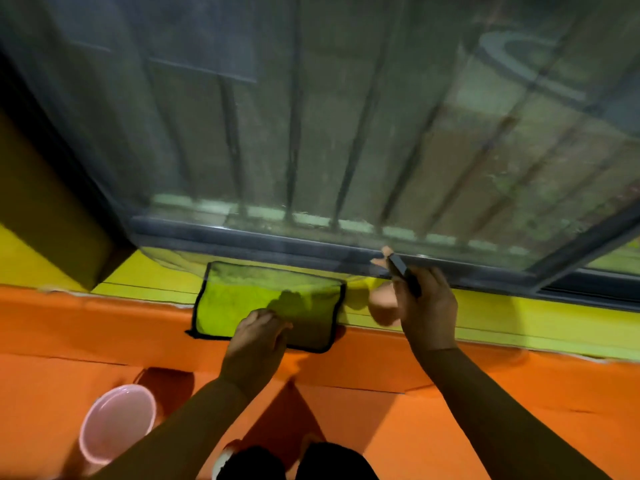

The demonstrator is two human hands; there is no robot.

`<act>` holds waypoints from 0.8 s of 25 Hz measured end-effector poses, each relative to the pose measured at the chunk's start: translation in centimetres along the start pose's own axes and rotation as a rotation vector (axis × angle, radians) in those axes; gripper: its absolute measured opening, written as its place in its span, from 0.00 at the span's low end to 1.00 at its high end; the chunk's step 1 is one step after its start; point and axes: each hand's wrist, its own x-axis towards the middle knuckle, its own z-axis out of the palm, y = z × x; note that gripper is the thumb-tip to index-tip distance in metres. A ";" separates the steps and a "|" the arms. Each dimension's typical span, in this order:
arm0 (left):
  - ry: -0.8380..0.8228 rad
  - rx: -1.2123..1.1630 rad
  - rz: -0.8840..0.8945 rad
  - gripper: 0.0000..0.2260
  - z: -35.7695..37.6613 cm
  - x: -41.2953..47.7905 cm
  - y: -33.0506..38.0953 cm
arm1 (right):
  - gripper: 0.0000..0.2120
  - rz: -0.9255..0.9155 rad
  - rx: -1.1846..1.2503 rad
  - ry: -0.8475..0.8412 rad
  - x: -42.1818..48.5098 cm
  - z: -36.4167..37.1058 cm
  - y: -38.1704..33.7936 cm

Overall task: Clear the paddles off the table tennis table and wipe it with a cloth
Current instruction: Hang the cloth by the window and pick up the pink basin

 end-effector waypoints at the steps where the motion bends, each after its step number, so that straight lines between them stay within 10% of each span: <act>1: 0.017 0.002 -0.009 0.12 -0.9 -0.5 -0.7 | 0.10 -0.043 0.041 -0.035 -0.1 0.8 -1.9; 10: 0.202 0.070 -0.287 0.13 -11.3 -6.2 -8.5 | 0.19 -0.066 0.365 -0.468 -1.9 13.9 -21.7; 20: 0.227 0.133 -0.429 0.15 -19.1 -10.6 -16.5 | 0.14 -0.019 0.391 -0.497 -1.8 25.2 -35.2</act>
